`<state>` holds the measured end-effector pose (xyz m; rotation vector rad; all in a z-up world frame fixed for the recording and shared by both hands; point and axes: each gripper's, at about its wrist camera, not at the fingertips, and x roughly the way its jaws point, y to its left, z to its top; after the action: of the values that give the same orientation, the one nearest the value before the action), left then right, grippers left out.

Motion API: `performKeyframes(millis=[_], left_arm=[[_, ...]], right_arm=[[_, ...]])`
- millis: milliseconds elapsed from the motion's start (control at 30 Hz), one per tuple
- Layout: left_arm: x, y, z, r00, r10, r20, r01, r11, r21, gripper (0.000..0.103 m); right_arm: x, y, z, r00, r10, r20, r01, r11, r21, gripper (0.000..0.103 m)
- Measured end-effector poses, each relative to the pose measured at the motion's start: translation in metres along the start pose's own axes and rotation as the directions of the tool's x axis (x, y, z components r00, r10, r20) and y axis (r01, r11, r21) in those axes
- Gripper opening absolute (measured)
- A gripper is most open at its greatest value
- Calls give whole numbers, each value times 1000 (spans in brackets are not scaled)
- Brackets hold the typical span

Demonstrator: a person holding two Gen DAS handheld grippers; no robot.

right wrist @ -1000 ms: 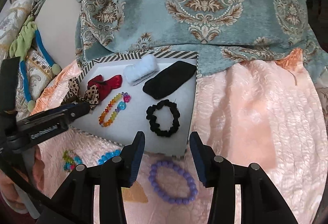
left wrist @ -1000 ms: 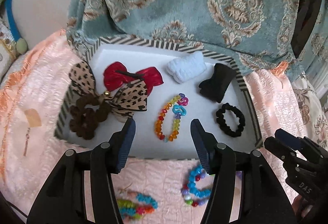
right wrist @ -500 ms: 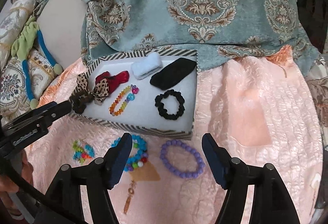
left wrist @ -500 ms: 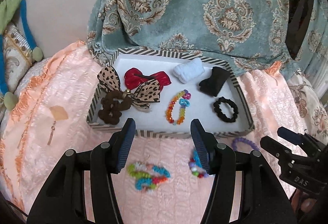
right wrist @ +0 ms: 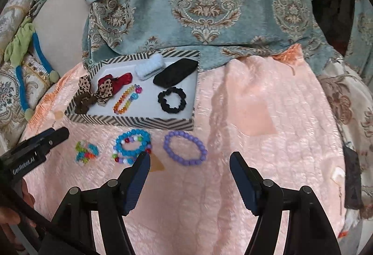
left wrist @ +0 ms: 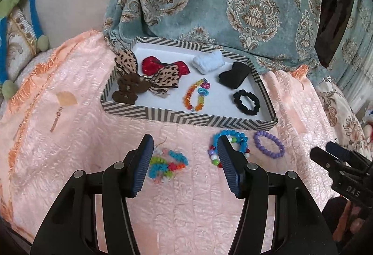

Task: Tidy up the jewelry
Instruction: 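Withdraw both tools from the tray back over the bracelets, then grasp the blue bead bracelet with the left tool while the right tool grasps the purple bead bracelet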

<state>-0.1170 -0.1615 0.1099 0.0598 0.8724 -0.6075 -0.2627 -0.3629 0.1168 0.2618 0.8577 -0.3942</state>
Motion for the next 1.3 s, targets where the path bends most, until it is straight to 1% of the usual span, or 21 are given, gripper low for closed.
performKeyframes(millis=[233,367,467,633,733,833,933,1000,1067,1133,1200,1300], left_arm=[[2,21,-1,1000,4,-6,-5,999,-46,57],[-8,27,2,1000,-4,28,6,998,-61,57],[-10,33,3,999,-9,33,11,998,-68,58],[-14,40,6,999,-35,38,39,994,-102,62],[-16,41,7,996,-78,29,81,989,-124,62],[-15,40,5,993,-116,7,116,985,-125,63],[-7,35,1,994,-104,-28,101,990,-97,63],[1,35,-1,994,-98,-57,93,991,-93,63],[9,37,-1,991,-107,-79,98,990,-104,63],[14,37,1,990,-114,-85,105,989,-107,63],[21,33,3,988,-121,-96,112,989,-94,63],[37,17,3,981,-137,-137,131,990,-52,63]], right_arm=[[-25,9,-8,997,-69,20,69,997,-29,68],[-36,17,-12,995,-98,28,99,994,-52,68],[-44,20,-15,993,-116,30,118,991,-57,69],[-58,20,-17,995,-96,12,97,995,-36,69],[-67,19,-15,998,-56,4,56,998,-34,71],[-71,16,-11,999,-24,21,25,999,-22,73],[-60,10,-9,999,26,22,-27,1000,3,73],[-40,8,-8,998,54,-14,-54,999,5,73],[-16,6,-5,997,57,-46,-57,998,-7,73],[4,1,-2,996,58,-65,-58,998,-3,73],[26,-5,2,994,64,-89,-64,998,8,69],[51,-14,6,993,53,-109,-53,999,7,68]])
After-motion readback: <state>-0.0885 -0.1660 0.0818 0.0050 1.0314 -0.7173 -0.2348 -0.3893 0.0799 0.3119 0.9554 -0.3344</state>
